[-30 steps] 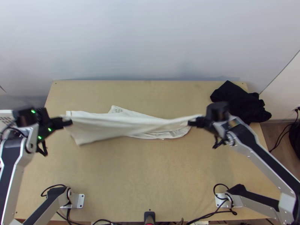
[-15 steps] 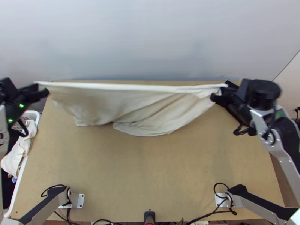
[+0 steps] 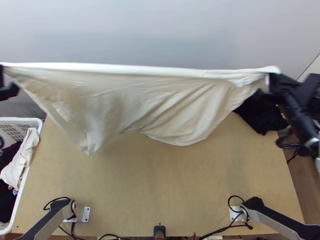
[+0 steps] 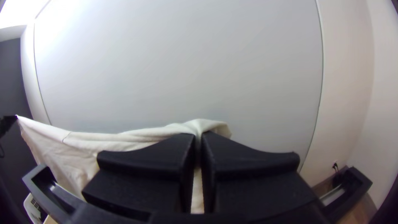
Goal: Fold the t-shirt
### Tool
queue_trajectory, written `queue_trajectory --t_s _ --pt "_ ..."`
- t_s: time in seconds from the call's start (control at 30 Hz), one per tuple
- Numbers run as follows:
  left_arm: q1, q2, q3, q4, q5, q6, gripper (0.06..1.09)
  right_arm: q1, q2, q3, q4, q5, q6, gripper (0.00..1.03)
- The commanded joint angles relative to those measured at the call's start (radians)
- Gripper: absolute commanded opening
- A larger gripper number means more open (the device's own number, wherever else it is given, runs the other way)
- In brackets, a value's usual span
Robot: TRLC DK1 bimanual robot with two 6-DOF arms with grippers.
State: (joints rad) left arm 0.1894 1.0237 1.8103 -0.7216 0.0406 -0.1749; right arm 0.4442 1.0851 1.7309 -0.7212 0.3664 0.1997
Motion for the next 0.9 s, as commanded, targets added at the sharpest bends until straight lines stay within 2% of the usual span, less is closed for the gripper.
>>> queue_trajectory --t_s 0.0,0.3,0.4,0.5,0.6,0.7,0.87 --pt "0.016 -0.022 0.182 -0.030 -0.001 0.022 0.09 0.013 -0.011 0.191 -0.081 0.019 -0.029 0.02" --pt "-0.011 -0.111 0.267 -0.179 0.024 0.057 0.09 0.013 -0.045 0.387 -0.327 0.016 -0.034 0.02" --pt "-0.011 -0.131 0.276 -0.257 0.070 0.057 0.09 0.013 -0.067 0.398 -0.403 0.012 -0.032 0.02" --pt "-0.013 -0.136 0.268 -0.354 0.093 0.057 0.09 0.013 -0.088 0.380 -0.477 -0.011 0.006 0.02" --pt "-0.021 -0.140 0.224 -0.411 0.125 0.051 0.09 0.013 -0.108 0.318 -0.495 -0.040 0.030 0.02" --pt "-0.022 -0.152 0.087 -0.421 0.153 0.031 0.09 0.014 -0.116 0.225 -0.491 -0.058 0.032 0.02" --pt "-0.070 -0.128 -0.215 -0.294 0.171 -0.025 0.09 0.070 -0.119 -0.016 -0.346 -0.086 0.035 0.02"
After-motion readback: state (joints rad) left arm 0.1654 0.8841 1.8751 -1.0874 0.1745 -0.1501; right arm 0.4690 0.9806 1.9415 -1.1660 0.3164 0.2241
